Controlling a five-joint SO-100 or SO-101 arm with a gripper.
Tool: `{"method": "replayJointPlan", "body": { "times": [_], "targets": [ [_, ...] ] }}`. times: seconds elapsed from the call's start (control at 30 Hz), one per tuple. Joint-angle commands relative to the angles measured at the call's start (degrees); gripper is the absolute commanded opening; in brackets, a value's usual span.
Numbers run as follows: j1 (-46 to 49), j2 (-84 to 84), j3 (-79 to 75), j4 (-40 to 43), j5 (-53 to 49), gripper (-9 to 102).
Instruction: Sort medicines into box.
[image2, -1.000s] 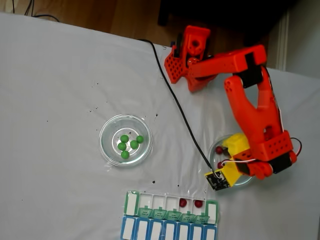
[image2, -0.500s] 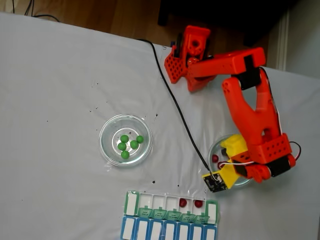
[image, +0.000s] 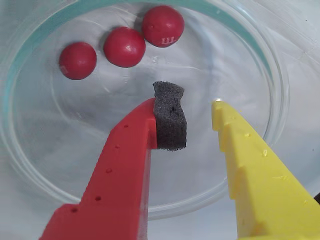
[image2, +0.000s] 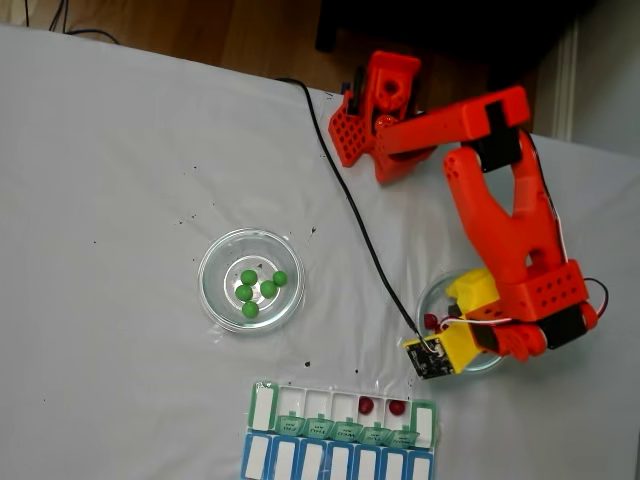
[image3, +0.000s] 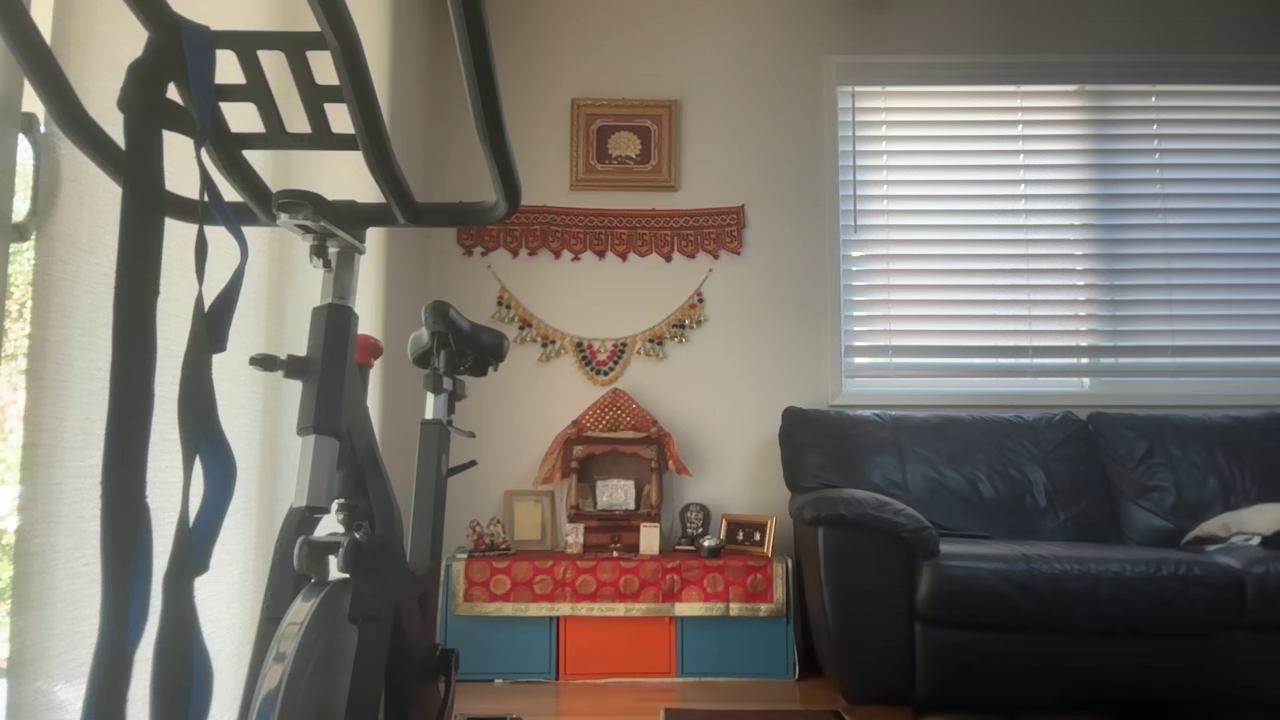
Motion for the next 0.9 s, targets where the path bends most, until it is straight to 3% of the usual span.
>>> {"method": "replayJointPlan", "body": {
  "times": [0.0,0.2,0.43,0.87],
  "targets": [
    [0.62,9.67,-0.18,-2.11,3.25,10],
    [1.49,15.21,3.43,-4.13,10.9,10],
    [3.69,14.5,7.12,-12.13,18.11,5],
    [6.86,18.37,14.59,-18.98,16.35,5]
  ]
}}
